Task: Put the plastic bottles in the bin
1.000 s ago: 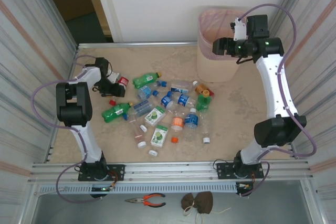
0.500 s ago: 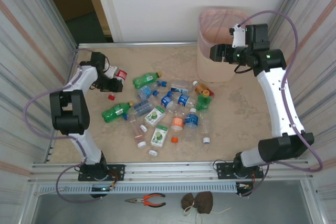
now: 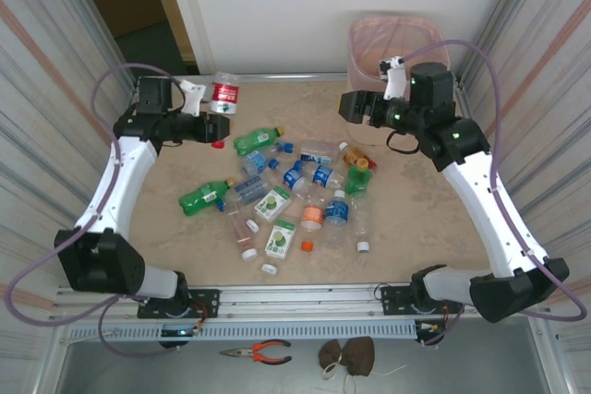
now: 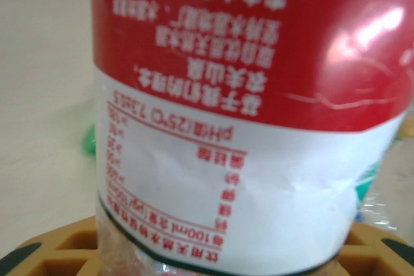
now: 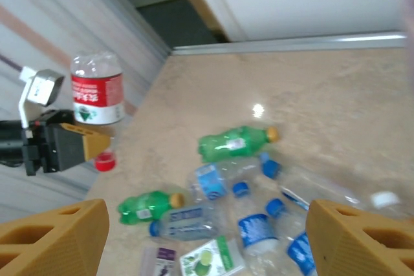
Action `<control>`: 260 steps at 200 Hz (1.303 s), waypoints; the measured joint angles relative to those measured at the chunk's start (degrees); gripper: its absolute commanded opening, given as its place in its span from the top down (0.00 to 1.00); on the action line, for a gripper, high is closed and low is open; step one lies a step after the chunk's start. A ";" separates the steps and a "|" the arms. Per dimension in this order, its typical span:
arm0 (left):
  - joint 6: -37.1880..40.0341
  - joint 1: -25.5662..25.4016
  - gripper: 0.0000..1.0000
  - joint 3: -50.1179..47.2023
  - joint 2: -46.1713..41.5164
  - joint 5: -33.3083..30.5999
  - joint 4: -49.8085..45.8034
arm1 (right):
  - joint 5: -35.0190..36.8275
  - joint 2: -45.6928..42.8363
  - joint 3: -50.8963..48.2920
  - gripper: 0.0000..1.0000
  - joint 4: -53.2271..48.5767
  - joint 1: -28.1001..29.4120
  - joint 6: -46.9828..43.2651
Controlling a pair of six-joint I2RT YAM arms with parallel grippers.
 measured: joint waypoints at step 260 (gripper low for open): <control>-12.70 -26.82 0.56 -2.29 -5.31 13.40 27.78 | -0.48 -2.19 -2.16 0.21 16.61 14.80 -6.49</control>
